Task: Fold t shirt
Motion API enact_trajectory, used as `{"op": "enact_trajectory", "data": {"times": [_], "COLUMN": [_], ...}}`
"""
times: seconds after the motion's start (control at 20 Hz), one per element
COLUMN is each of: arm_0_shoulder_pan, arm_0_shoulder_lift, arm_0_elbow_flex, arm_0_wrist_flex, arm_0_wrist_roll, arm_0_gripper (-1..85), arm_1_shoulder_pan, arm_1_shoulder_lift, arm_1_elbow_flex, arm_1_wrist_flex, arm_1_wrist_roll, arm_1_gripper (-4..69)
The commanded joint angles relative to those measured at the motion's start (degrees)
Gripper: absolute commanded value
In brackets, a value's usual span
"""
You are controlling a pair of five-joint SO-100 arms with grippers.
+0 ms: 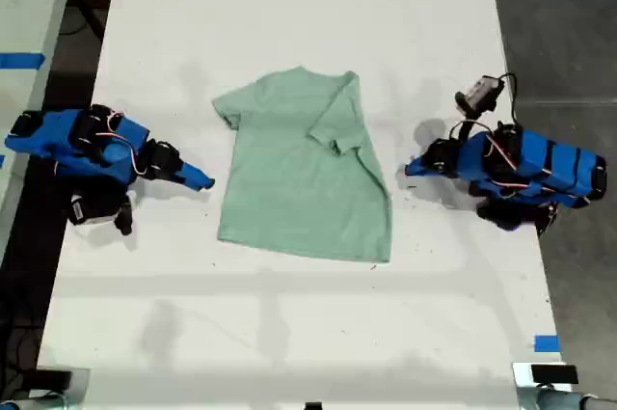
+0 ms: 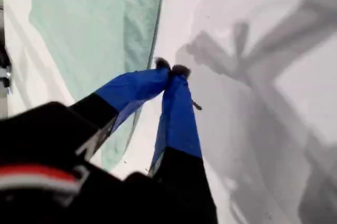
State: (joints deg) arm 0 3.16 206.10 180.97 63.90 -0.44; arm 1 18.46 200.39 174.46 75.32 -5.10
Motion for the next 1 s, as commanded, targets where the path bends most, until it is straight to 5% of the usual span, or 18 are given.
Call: {"op": "enact_trajectory", "data": {"times": [0.0,0.4,0.5,0.7,0.95], "arm_0_shoulder_pan": [-27.16,-24.43,-32.43,-51.50,-61.61], "arm_0_shoulder_lift": [0.53,-3.52,-30.67,-75.15,-106.61], "arm_0_elbow_flex": [3.69,-7.03,-28.65,-58.18,-66.27], "arm_0_wrist_flex": [-13.10,-15.03,-7.91,0.18,-1.41], "arm_0_wrist_roll": [7.91,8.09,17.14,38.85,46.32], "arm_0_gripper": [0.1,0.0,0.0,19.6,19.2], "arm_1_shoulder_pan": [-1.85,-1.41,-1.41,-1.58,-1.85], "arm_1_shoulder_lift": [0.70,0.70,0.70,0.70,0.70], "arm_1_elbow_flex": [2.64,2.55,2.55,2.55,2.55], "arm_1_wrist_flex": [1.05,1.05,1.05,0.88,0.79], "arm_1_wrist_roll": [1.23,1.23,1.14,0.88,0.62], "arm_1_gripper": [-1.1,-1.1,-1.1,-1.1,-1.1]}}
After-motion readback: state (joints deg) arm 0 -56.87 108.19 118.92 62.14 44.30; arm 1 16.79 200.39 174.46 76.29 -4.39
